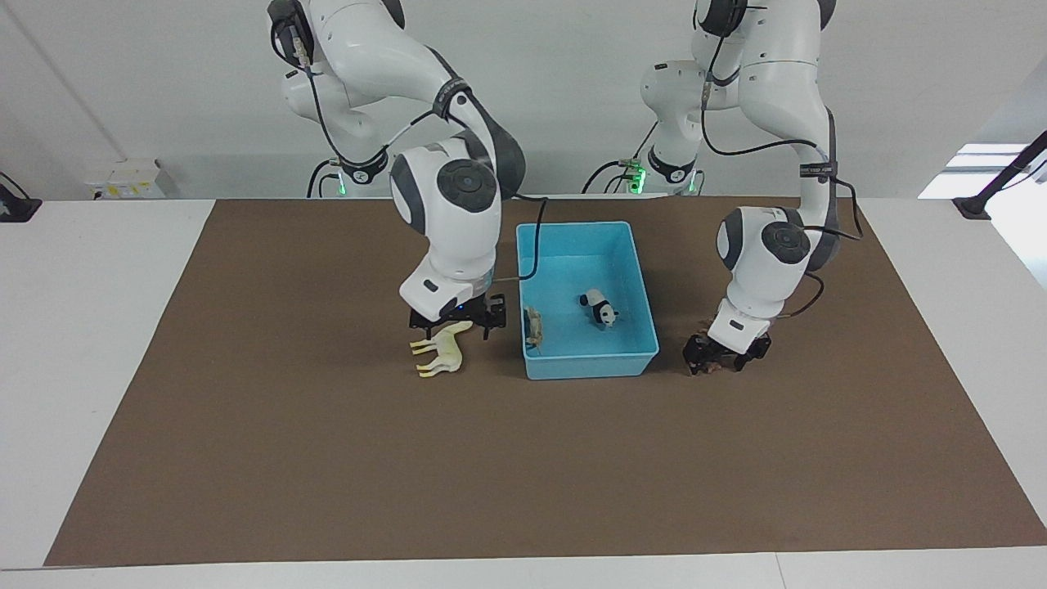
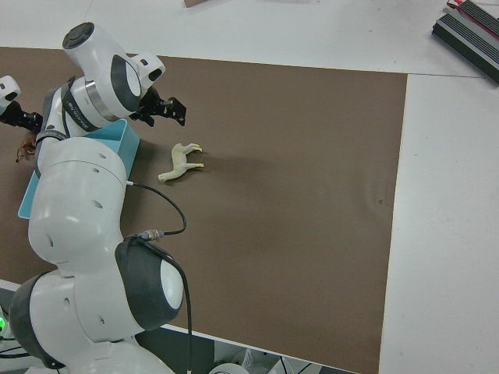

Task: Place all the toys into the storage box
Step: 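Release the tan animal in the box while the left gripper grasps the horse, then lift the brown horse into the box with the left gripper and release, then grasp the cream horse with the right gripper while the left gripper withdraws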

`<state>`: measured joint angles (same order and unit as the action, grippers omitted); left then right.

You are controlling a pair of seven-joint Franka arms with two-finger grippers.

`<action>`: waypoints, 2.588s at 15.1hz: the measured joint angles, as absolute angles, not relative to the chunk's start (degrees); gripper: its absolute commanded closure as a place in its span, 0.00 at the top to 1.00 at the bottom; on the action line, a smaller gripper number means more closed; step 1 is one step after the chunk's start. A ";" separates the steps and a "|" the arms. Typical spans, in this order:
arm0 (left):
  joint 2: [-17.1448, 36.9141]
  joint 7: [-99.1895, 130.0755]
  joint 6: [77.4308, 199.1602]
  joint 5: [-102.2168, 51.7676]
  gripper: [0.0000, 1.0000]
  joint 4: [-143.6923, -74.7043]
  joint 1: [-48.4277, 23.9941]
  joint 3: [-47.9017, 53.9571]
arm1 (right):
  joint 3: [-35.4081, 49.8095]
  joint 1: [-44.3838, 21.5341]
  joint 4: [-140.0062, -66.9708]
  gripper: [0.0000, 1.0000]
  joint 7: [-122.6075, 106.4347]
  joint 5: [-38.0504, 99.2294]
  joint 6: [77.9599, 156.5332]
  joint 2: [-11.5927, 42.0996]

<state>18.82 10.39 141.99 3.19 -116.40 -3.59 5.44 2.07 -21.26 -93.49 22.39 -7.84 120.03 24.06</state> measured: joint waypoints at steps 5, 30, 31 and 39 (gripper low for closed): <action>18.79 11.74 141.99 3.22 0.00 -116.28 -3.57 5.43 | 2.56 -21.56 -111.99 1.00 22.38 -7.85 140.37 19.64; 8.19 46.96 121.69 -3.90 1.00 -113.21 -20.93 10.30 | 2.52 -21.55 -115.05 0.00 20.86 -9.71 139.99 16.74; 7.89 46.97 121.61 -3.90 1.00 -113.32 -20.94 10.26 | 2.53 -21.55 -112.19 0.00 20.86 -9.74 136.06 16.48; 4.80 45.78 113.60 -1.10 1.00 -109.95 -19.22 8.91 | 3.42 -22.95 -92.20 0.00 21.87 -9.61 111.44 15.56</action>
